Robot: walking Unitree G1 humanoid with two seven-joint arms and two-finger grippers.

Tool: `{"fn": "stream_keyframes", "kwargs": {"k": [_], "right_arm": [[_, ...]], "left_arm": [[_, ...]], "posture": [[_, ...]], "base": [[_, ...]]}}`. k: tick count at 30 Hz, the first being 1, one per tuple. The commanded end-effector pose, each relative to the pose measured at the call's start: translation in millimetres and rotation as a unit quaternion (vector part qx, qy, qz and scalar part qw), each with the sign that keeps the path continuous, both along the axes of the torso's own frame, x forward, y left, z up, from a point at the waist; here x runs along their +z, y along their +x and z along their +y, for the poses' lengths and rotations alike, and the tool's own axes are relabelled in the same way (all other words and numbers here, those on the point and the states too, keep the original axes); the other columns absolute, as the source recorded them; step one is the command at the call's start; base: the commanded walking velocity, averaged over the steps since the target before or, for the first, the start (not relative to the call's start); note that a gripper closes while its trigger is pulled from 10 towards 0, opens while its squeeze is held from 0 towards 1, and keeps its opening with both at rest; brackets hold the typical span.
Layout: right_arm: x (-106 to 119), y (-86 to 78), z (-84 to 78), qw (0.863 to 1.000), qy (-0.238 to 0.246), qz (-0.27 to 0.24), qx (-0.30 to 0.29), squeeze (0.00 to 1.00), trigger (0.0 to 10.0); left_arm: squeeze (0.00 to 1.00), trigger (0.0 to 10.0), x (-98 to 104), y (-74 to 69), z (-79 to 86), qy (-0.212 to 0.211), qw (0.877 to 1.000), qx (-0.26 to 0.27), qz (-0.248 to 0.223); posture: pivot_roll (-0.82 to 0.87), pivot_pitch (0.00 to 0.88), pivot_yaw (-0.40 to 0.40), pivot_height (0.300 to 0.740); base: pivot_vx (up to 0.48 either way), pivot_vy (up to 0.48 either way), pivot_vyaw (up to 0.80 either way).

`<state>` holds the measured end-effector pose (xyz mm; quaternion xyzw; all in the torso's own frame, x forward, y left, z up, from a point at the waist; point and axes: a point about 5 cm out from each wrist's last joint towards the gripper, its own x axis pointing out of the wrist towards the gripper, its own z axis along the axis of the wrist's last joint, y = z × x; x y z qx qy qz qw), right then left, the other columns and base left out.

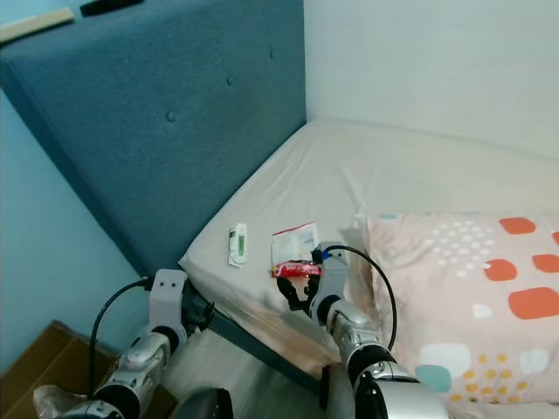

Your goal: Clean up the room

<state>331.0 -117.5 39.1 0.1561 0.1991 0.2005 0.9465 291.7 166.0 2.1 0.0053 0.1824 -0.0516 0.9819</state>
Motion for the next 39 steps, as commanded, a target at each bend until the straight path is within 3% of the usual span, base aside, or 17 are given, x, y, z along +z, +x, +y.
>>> {"fn": "stream_keyframes", "kwargs": {"k": [1,4,11,14,19,21,26,31,33,39], "right_arm": [[2,1.8,1.1,0.999,0.036,0.010,-0.018,0.00,10.0],[13,11.2,-7.8,0.995,0.081,0.003,-0.065,0.00,10.0],[25,20.7,-21.7,0.988,0.105,-0.017,-0.114,0.00,10.0],[35,26.9,-34.6,0.979,0.133,-0.032,-0.151,0.00,10.0],[48,33.4,-58.2,0.955,0.198,-0.050,-0.215,0.00,10.0],[54,35.2,-69.1,0.937,0.243,-0.064,-0.243,0.00,10.0],[59,37.0,-76.6,0.923,0.275,-0.074,-0.260,0.00,10.0],[66,40.7,-77.7,0.913,0.301,-0.079,-0.265,0.00,10.0],[76,48.5,-56.6,0.916,0.318,-0.081,-0.232,0.00,10.0],[88,55.3,-46.1,0.914,0.329,-0.088,-0.221,0.00,10.0]], "left_arm": [[0.00,10.0,-4,-6.0,0.3,0.001,1.000,-0.008,-0.001],[0.00,10.0,0,-7.1,-1.3,0.001,0.999,-0.023,-0.023],[0.00,10.0,10,-2.7,-1.6,0.000,0.998,-0.035,-0.059],[0.00,10.0,20,0.7,-2.2,0.001,0.995,-0.046,-0.087],[0.00,10.0,31,-3.4,-2.6,0.008,0.990,-0.065,-0.121],[0.00,10.0,35,-8.1,-0.6,0.013,0.989,-0.064,-0.135],[0.00,10.0,41,-12.4,2.5,0.016,0.987,-0.060,-0.148],[0.00,10.0,52,-18.4,4.8,0.025,0.984,-0.067,-0.165],[0.00,10.0,64,-24.3,6.8,0.036,0.980,-0.080,-0.177],[0.00,10.0,73,-32.3,7.3,0.045,0.978,-0.088,-0.181]], "posture": [[-0.04,0.221,0.016,0.580],[-0.02,0.273,0.021,0.565],[0.00,0.322,0.024,0.555],[0.02,0.353,0.024,0.555],[0.06,0.390,0.023,0.555],[0.09,0.414,0.017,0.555],[0.11,0.436,0.015,0.555],[0.13,0.469,0.011,0.555],[0.16,0.495,0.016,0.555],[0.20,0.522,0.020,0.555]], "base": [[0.000,0.000,0.00],[0.000,0.000,0.00],[0.000,0.000,0.00],[0.000,0.000,0.00],[0.000,0.000,0.00],[0.000,0.000,0.00],[0.000,0.000,0.00],[0.000,0.000,0.00],[0.000,0.000,0.00],[0.000,0.000,0.00]]}}
